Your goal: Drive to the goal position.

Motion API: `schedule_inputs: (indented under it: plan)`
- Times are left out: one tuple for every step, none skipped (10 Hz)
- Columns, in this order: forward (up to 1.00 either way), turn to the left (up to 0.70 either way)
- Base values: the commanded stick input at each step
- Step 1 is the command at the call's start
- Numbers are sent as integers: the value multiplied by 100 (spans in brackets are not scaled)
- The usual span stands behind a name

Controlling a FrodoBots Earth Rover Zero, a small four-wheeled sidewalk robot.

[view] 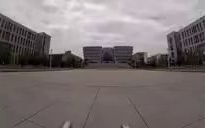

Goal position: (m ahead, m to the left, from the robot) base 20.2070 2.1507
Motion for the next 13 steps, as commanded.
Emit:
schedule_inputs:
  plan:
    - [70,0]
    - [70,0]
    - [70,0]
    - [70,0]
    - [70,0]
    - [70,0]
    - [70,0]
    - [70,0]
    - [70,0]
    - [70,0]
    - [70,0]
    - [70,0]
    - [70,0]
